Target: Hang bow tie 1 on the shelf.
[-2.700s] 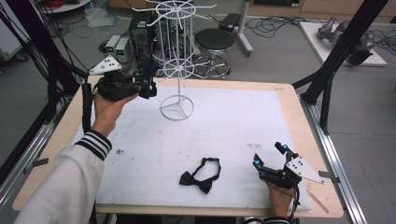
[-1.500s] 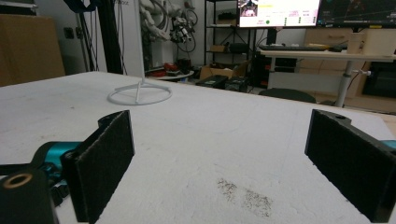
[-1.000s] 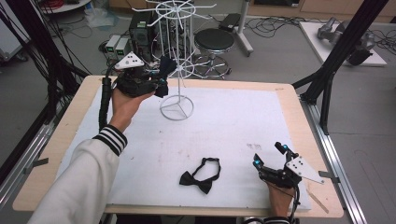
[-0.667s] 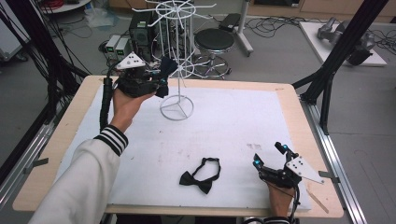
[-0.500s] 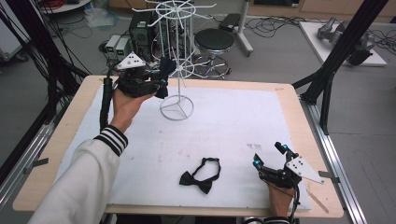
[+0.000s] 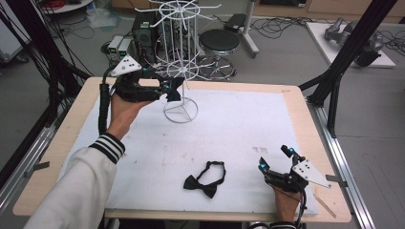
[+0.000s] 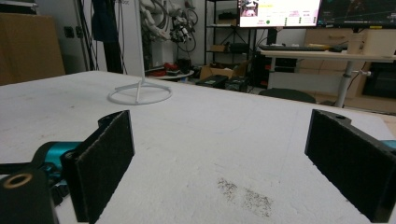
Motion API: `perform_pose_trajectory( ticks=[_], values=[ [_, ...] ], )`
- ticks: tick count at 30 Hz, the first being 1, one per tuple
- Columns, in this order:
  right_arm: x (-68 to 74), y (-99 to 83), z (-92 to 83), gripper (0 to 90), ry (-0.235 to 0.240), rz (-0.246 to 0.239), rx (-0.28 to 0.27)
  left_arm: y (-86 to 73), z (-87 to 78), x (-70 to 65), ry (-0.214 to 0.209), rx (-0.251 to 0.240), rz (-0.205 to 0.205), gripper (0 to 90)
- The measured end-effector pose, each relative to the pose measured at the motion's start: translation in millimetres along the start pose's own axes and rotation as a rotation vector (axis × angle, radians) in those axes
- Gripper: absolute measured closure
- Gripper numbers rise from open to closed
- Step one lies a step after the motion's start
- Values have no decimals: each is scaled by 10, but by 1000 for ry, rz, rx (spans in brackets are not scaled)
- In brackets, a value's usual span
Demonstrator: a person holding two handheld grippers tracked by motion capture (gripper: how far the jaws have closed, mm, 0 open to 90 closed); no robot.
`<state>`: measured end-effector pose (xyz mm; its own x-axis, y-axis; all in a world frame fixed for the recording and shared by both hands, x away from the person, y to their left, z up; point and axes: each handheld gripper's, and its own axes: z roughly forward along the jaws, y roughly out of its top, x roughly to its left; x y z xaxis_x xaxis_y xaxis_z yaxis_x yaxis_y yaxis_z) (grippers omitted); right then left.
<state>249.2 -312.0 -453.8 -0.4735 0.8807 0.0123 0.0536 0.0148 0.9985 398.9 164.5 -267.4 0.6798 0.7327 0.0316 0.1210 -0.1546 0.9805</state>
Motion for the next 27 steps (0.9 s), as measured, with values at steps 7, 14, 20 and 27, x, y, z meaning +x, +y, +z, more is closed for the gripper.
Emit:
perform_pose_trajectory(
  ticks=[7,14,20,27],
  values=[
    [-1,0,-1,75,-2,2,0,-246,-298,37,4,-51,12,181],
    [-4,-1,0,75,-4,1,-1,-559,-575,32,1,-76,26,178],
    [-2,0,1,75,-5,1,1,-873,-811,29,-5,-129,17,176],
    [6,-7,-16,74,8,-12,-20,-1246,-993,-12,0,-152,-13,178]
  ],
)
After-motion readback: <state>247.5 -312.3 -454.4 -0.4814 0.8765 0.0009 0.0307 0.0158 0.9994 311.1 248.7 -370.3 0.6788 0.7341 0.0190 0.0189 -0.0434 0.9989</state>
